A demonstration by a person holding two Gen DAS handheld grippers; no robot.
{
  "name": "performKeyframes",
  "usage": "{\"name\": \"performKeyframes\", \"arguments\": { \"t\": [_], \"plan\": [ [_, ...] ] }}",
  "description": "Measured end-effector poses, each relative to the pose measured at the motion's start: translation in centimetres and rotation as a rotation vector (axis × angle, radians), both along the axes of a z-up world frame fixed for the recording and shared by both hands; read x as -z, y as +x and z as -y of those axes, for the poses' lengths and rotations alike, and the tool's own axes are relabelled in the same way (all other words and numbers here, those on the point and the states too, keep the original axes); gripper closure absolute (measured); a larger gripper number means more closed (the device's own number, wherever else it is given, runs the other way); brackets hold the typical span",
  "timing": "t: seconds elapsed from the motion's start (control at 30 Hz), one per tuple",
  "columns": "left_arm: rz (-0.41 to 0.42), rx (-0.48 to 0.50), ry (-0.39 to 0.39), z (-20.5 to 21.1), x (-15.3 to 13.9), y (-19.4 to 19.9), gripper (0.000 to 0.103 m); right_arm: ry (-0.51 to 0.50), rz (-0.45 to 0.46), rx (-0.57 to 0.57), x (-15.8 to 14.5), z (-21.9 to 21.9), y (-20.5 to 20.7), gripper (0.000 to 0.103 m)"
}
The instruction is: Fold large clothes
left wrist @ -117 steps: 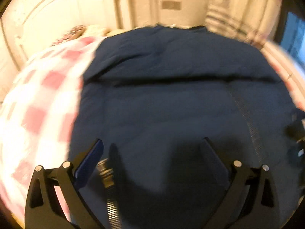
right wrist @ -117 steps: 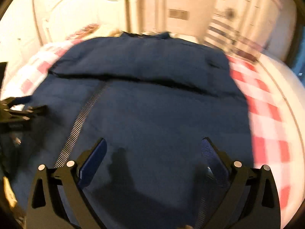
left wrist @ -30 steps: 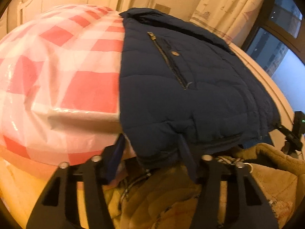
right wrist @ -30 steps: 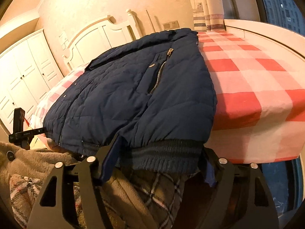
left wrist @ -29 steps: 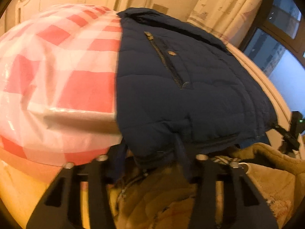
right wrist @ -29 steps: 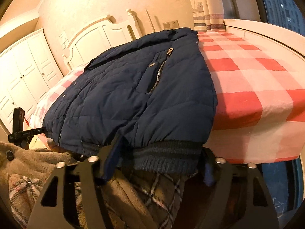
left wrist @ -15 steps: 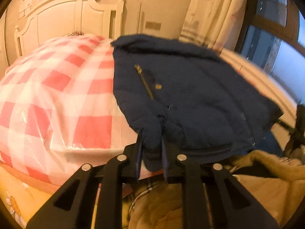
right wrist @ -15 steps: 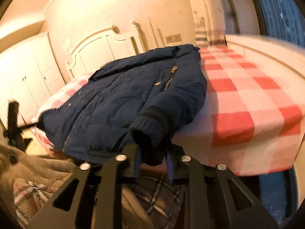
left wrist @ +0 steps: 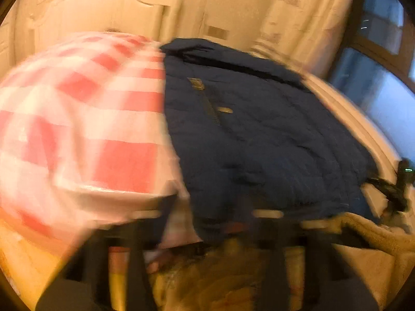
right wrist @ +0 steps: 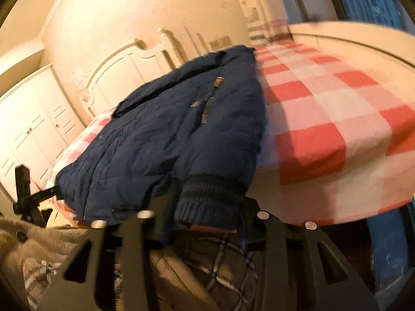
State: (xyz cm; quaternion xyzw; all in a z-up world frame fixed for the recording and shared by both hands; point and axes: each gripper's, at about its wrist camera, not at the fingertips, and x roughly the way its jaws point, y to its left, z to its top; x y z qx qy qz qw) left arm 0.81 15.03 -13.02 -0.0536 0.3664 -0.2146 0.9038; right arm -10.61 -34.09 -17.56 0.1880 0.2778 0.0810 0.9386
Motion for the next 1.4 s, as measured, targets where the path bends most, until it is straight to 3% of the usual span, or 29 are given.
{"name": "performKeyframes", "arguments": {
  "t": [0.1, 0.17, 0.33, 0.57, 0.67, 0.73, 0.8, 0.9, 1.03, 1.07, 1.1, 1.17, 1.23, 1.27, 1.3, 1.4],
  "plan": [
    [0.067, 0.003, -0.016, 0.2, -1.4, -1.2, 0.088, -0.078, 0.058, -0.012, -1.5, -1.3, -1.0, 0.084],
    [0.086, 0.001, -0.100, -1.0, -3.3, -1.6, 0.088, -0.101, 0.114, -0.022, -3.4, -1.9, -2.0, 0.085],
    [0.166, -0.004, -0.260, -4.6, -8.4, -3.9, 0.088, -0.053, 0.293, -0.090, -8.6, -2.5, -5.6, 0.085],
    [0.318, 0.043, -0.464, -8.7, -14.6, -10.0, 0.088, -0.055, 0.506, -0.147, -16.1, -3.8, -11.6, 0.085],
    [0.402, 0.081, -0.519, -9.1, -18.0, -10.6, 0.088, -0.025, 0.591, -0.155, -19.6, -3.3, -11.4, 0.085],
    [0.426, 0.083, -0.513, -8.9, -19.8, -9.6, 0.087, -0.032, 0.604, -0.163, -21.7, -3.0, -9.2, 0.085],
    [0.411, 0.048, -0.496, -7.8, -21.3, -6.4, 0.086, -0.084, 0.579, -0.158, -23.2, -3.1, -6.1, 0.085],
    [0.297, -0.043, -0.454, -5.8, -21.2, 1.3, 0.082, -0.062, 0.456, -0.126, -23.8, -2.4, 1.3, 0.085],
    [0.140, -0.180, -0.362, -3.6, -18.3, 11.6, 0.074, -0.002, 0.200, -0.055, -20.3, -0.4, 13.9, 0.083],
    [0.093, -0.216, -0.331, -3.0, -16.8, 14.4, 0.064, 0.016, 0.143, -0.044, -19.2, 0.1, 16.1, 0.081],
    [0.061, -0.242, -0.309, -2.8, -15.7, 16.3, 0.048, 0.026, 0.058, -0.014, -17.4, 0.8, 19.0, 0.080],
    [0.015, -0.302, -0.250, -2.7, -13.1, 19.4, 0.032, 0.035, -0.014, 0.029, -14.9, 1.6, 21.3, 0.079],
    [-0.018, -0.327, -0.230, -3.5, -11.2, 21.1, 0.030, 0.068, -0.100, 0.050, -12.3, 2.9, 23.1, 0.071],
    [-0.039, -0.333, -0.238, -4.2, -10.6, 21.8, 0.025, 0.083, -0.129, 0.061, -11.3, 3.3, 23.3, 0.057],
    [-0.049, -0.342, -0.251, -5.1, -10.2, 22.2, 0.021, 0.098, -0.139, 0.069, -10.6, 3.6, 22.8, 0.053],
    [-0.052, -0.331, -0.237, -7.4, -9.9, 23.0, 0.015, 0.083, -0.139, 0.083, -9.8, 5.3, 22.5, 0.052]
  ]
}}
